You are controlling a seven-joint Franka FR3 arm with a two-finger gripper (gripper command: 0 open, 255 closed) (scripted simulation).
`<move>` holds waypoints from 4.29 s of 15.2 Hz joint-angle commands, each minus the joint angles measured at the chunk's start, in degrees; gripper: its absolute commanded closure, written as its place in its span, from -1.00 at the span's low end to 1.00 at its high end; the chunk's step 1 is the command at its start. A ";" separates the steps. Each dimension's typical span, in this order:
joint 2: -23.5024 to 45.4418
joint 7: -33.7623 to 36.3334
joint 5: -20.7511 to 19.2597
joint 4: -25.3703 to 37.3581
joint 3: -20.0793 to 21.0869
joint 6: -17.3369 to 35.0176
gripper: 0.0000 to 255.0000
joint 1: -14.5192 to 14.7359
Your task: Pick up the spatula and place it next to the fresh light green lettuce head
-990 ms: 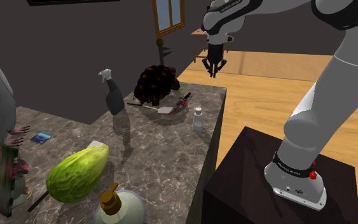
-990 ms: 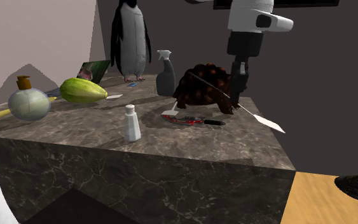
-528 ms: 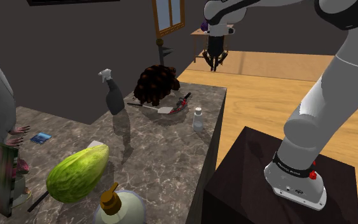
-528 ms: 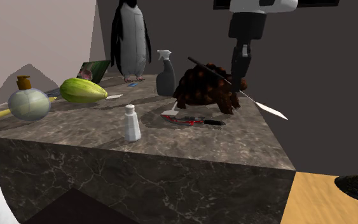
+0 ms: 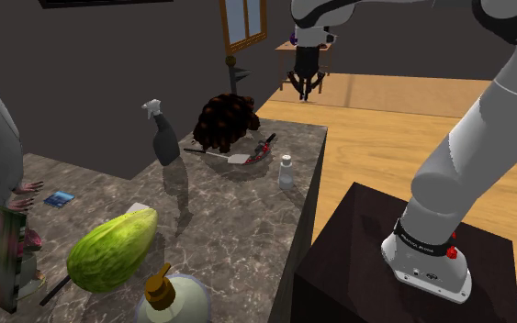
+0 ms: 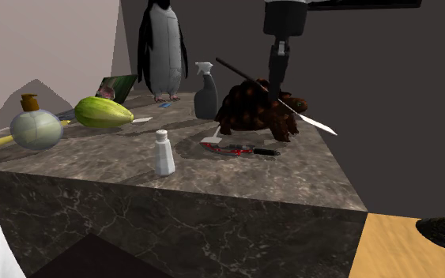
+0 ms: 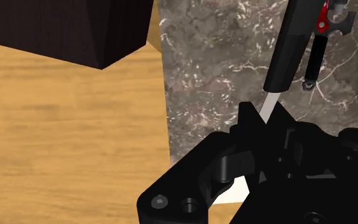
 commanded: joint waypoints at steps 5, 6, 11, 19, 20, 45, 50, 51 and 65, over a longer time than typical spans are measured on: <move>-4.54 7.86 1.10 -4.77 4.84 0.64 1.00 3.31; -5.12 9.19 1.37 -5.36 5.72 0.73 1.00 3.87; -7.14 15.90 2.95 -7.36 10.20 1.16 1.00 6.72; -7.27 26.92 5.45 -7.24 17.67 1.92 1.00 11.27; -7.00 28.33 5.70 -6.95 18.63 2.02 1.00 11.81; 12.04 59.16 0.52 8.90 36.89 6.58 1.00 22.66; 12.74 59.23 0.19 5.76 36.94 10.33 1.00 22.75; 12.92 59.27 0.10 5.17 36.95 11.07 1.00 22.77; 16.85 60.39 -2.12 -1.71 36.90 21.35 1.00 23.26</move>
